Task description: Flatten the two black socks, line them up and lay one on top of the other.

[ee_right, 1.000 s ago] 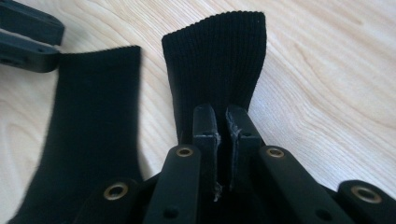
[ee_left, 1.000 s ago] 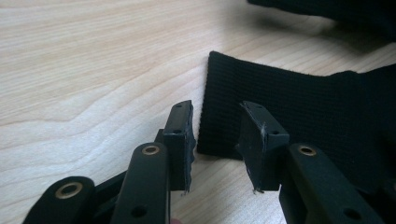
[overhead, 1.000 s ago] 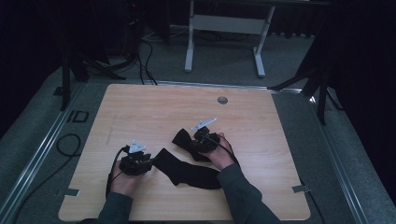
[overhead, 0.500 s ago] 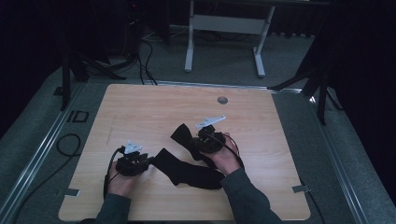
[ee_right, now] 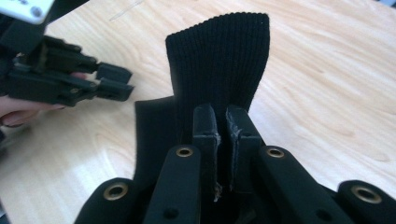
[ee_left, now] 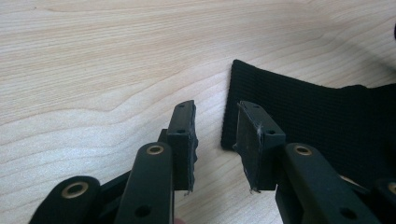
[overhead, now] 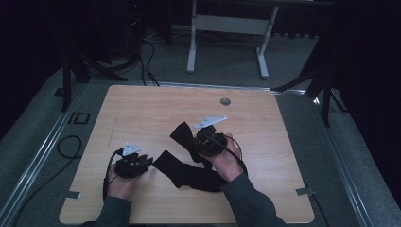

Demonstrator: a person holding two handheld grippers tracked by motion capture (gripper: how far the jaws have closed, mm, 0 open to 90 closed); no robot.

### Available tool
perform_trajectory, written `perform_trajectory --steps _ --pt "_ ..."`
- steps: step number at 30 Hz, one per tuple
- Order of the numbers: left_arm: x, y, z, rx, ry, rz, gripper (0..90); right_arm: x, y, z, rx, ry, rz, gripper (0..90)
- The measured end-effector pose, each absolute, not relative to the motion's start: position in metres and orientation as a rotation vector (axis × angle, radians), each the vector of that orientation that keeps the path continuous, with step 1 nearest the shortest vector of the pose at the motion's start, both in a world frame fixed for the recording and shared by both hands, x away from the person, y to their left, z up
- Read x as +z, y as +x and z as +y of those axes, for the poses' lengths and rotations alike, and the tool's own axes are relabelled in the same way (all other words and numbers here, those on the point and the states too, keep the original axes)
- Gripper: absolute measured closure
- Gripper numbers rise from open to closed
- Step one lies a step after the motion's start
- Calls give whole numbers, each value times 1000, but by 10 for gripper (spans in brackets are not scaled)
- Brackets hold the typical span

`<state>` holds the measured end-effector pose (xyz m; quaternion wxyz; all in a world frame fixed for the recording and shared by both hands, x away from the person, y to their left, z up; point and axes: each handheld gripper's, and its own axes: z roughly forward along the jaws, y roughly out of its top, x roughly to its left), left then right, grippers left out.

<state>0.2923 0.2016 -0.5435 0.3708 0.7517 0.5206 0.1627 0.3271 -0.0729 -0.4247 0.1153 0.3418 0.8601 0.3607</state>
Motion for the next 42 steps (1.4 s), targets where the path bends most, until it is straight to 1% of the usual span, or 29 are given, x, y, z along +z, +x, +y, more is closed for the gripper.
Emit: perform_trajectory --steps 10,25,32,37,42 --pt "-544 293 203 412 1919 1348 680 -482 331 -37 988 1104 2654 837" --pt "-543 294 211 416 1872 1368 674 -512 329 -11 894 1105 2742 833" --pt "-542 293 205 421 1893 1336 677 -518 329 -6 886 1124 2748 832" --pt "-543 294 196 431 1931 1297 743 -521 329 -4 876 1136 2746 831" --pt "-545 297 184 478 1994 1241 790 -526 330 -3 872 1150 2744 829"
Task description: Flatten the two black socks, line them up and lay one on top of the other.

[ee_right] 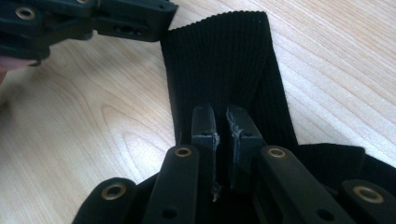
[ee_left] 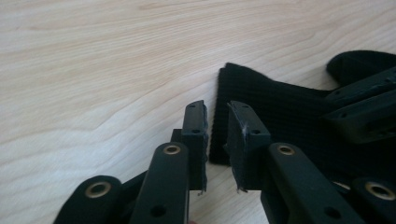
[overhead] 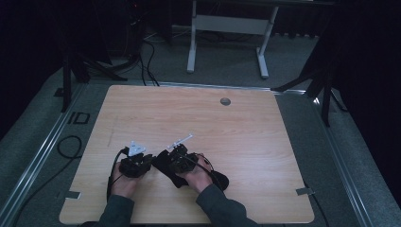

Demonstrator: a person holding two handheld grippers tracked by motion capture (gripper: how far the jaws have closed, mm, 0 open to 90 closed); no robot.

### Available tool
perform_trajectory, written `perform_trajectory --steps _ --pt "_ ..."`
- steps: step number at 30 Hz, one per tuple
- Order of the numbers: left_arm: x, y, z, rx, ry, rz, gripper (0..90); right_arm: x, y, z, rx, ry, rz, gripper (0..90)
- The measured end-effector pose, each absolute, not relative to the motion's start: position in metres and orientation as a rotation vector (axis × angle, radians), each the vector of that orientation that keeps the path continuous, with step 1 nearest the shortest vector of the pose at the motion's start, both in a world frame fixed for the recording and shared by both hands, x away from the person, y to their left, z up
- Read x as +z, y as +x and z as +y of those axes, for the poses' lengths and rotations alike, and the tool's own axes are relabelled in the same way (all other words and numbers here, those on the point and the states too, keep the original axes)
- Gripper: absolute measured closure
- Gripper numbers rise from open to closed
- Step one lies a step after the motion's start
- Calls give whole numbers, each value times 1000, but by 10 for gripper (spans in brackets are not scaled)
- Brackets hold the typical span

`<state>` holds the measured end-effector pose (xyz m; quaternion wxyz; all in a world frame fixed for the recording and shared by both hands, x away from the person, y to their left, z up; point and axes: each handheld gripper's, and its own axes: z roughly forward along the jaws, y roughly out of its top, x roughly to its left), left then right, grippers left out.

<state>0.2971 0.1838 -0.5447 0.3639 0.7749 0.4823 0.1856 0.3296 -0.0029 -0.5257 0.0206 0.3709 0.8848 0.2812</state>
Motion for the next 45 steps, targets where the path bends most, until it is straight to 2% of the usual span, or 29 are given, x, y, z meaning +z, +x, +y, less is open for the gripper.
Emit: perform_trajectory --steps 3,10,16,23,29,32,42,45 --pt "-553 300 175 505 2084 1226 801 -528 329 -2 867 1145 2749 806" --pt "-553 301 177 481 2078 1232 806 -506 327 -19 1034 1097 2698 641" --pt "-553 300 175 492 2085 1233 806 -490 335 -65 1009 1129 2561 617" --pt "-553 300 174 498 2093 1237 806 -516 340 -108 883 1218 2519 610" --pt "-553 299 174 500 2094 1238 804 -543 344 -116 862 1330 2531 598" --pt "-553 299 174 498 2092 1238 803 -545 343 -114 871 1323 2527 607" --pt "-553 299 173 505 2094 1239 801 -545 337 -107 824 1252 2514 820" --pt "-553 299 173 508 2095 1237 799 -545 336 -106 828 1239 2521 856"
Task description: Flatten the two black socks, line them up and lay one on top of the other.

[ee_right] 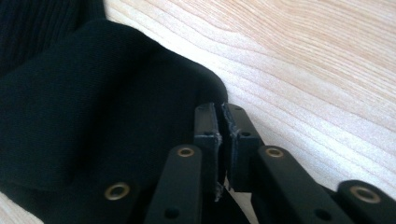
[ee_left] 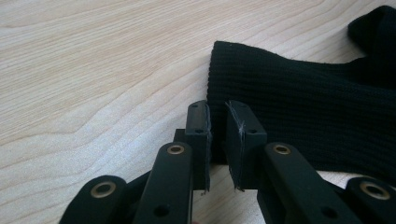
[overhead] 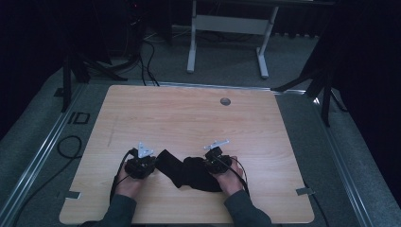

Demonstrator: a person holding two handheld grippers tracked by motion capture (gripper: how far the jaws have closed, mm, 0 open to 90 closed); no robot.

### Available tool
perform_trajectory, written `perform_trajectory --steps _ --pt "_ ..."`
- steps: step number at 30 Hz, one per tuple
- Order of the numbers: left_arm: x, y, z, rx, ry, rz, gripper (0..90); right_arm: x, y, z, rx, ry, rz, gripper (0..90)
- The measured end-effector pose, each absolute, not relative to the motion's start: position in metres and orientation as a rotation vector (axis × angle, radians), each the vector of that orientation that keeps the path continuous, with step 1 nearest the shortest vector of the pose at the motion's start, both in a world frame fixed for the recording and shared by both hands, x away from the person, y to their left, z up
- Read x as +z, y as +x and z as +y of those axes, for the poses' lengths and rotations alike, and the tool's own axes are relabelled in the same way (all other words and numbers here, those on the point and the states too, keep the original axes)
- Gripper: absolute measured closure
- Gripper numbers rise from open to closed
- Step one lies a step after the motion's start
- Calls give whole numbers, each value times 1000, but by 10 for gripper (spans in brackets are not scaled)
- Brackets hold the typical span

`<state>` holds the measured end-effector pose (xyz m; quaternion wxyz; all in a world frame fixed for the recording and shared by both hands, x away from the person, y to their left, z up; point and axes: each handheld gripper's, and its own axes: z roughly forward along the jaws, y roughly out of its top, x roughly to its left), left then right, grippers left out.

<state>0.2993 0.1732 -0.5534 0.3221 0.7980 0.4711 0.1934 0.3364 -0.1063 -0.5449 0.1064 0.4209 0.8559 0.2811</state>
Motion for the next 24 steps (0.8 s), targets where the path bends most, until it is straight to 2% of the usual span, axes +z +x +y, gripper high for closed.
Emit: perform_trajectory --steps 24 --pt "-554 299 173 506 2088 1240 796 -491 296 -120 1002 1138 2461 862"
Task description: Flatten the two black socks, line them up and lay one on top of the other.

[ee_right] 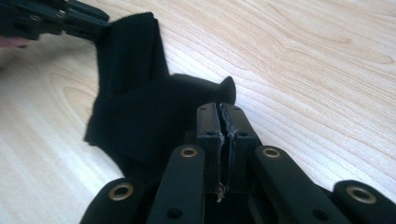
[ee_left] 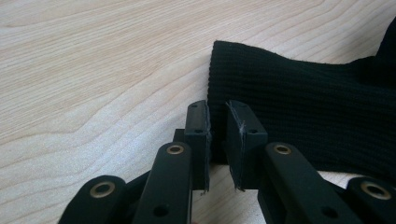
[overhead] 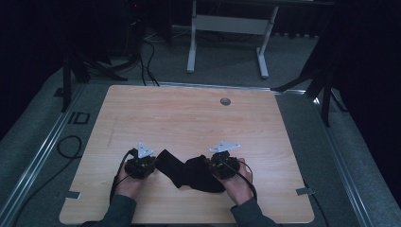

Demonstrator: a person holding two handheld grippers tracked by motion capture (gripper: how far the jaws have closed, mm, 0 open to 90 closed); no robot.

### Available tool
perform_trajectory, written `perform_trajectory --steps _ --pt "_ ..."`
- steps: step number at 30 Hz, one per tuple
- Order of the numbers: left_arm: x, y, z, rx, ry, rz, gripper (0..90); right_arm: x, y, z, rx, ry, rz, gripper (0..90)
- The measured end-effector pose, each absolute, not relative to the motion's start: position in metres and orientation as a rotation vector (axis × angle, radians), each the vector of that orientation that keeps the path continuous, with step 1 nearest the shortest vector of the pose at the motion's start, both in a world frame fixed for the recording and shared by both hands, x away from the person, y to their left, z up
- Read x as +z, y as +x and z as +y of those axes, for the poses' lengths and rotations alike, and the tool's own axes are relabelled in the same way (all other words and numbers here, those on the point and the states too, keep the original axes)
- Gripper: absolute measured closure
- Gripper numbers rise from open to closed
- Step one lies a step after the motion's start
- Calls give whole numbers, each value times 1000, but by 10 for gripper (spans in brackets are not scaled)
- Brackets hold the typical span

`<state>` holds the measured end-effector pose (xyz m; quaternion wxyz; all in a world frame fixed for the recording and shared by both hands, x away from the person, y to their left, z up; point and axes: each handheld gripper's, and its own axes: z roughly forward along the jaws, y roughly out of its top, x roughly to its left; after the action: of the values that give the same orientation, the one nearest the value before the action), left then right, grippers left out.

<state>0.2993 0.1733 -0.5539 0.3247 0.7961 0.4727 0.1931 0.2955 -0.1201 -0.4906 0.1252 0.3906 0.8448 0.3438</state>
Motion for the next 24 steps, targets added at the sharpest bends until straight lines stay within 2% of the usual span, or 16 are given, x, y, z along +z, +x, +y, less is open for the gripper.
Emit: perform_trajectory --steps 24 --pt "-554 299 173 509 2089 1239 794 -478 265 -151 1039 1179 2407 862"
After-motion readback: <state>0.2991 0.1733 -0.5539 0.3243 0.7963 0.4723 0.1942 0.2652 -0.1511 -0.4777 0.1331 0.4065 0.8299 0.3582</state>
